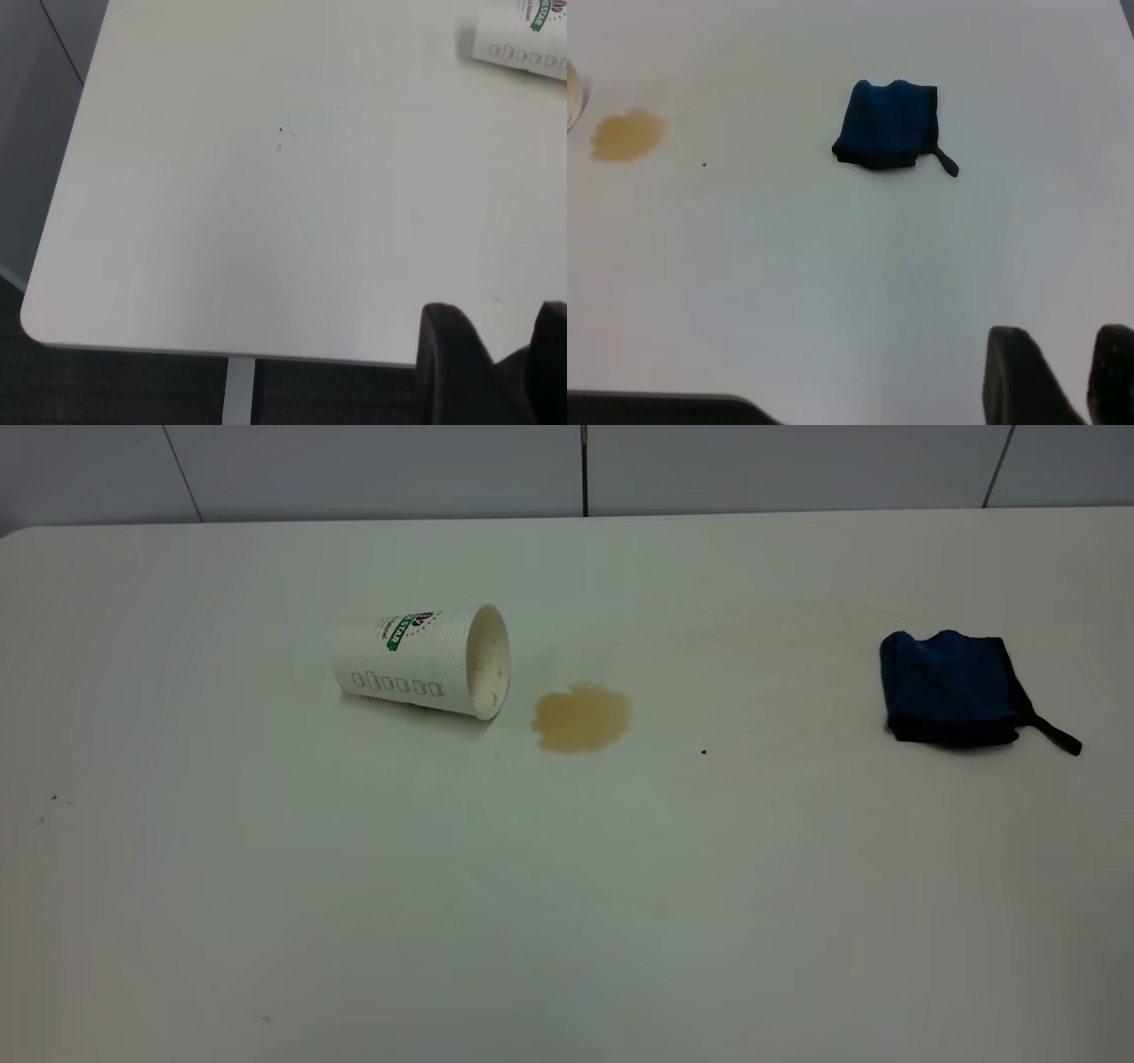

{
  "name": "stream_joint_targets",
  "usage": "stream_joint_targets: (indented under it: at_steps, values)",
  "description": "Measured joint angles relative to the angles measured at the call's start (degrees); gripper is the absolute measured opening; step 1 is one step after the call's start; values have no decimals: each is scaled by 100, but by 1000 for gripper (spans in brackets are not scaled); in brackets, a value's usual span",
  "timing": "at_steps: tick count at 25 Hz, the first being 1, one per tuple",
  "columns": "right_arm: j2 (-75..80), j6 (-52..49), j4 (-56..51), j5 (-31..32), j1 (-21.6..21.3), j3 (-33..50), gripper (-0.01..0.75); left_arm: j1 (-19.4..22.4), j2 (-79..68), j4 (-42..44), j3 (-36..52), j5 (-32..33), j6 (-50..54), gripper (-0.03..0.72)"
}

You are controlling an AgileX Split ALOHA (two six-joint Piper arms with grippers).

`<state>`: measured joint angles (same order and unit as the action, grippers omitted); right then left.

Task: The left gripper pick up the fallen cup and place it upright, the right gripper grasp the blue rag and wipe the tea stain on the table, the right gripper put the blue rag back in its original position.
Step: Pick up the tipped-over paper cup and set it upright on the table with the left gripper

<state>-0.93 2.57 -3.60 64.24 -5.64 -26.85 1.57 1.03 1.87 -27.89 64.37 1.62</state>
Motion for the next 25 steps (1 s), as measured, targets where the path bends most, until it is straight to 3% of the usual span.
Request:
stream_joint_targets:
  at_steps: [18,25]
  values:
    - [0,0,0,0,0,0,236,0,-71,32,-12,-24,13,241]
    - [0,0,0,0,0,0,236,0,-1294,25,-547,-819,7,269]
